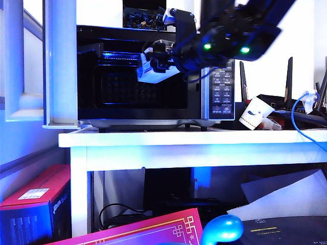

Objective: Open the microwave door, place the box of snacks from the top of the microwave inside, then close the microwave door.

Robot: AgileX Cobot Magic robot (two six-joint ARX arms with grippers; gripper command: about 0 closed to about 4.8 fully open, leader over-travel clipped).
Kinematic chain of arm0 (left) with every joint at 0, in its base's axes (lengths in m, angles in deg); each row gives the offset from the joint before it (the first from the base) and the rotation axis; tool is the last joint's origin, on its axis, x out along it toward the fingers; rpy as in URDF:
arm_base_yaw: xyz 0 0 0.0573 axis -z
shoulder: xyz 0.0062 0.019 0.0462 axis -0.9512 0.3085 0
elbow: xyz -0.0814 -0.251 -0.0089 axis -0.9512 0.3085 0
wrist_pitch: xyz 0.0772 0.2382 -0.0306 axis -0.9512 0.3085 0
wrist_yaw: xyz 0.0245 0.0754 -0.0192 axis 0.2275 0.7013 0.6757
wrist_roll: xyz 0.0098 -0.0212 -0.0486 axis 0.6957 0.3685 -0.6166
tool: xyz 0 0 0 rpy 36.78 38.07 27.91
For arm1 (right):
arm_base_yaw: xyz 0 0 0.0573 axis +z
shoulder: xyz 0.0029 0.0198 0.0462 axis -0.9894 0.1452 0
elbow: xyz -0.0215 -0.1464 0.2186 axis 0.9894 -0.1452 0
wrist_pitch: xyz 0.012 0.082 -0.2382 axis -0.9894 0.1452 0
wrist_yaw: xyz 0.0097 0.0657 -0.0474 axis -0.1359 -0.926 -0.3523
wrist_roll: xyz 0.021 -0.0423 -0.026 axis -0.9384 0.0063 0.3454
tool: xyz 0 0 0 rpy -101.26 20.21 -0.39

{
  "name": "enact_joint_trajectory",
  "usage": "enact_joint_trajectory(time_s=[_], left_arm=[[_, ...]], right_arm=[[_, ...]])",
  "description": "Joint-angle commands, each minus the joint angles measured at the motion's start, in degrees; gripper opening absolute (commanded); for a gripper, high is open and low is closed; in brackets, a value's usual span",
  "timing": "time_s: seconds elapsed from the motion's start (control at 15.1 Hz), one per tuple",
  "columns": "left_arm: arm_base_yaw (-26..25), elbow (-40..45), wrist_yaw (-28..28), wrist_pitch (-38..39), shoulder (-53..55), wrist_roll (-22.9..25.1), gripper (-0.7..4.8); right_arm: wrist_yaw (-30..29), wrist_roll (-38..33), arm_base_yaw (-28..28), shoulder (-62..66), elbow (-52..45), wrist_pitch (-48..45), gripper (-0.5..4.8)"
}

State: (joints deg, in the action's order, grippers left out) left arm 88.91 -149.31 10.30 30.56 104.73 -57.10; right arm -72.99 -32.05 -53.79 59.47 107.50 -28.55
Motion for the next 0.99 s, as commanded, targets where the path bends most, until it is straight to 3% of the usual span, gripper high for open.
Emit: enact_joint_trajectory(time_s=[0.07,0.99], left_arm=[[0.02,-0.26,0.00,-0.44,-0.46,0.15,-0.06],[0.04,-0.26,-0.04,-0.42,-0.46,0.13,-0.06]], right_arm=[[0.44,-0.68,0.04,4.39,6.23,-0.81,2.60],[-1.66,-1.84,0.02,27.17,43.32,14.40,2.60]])
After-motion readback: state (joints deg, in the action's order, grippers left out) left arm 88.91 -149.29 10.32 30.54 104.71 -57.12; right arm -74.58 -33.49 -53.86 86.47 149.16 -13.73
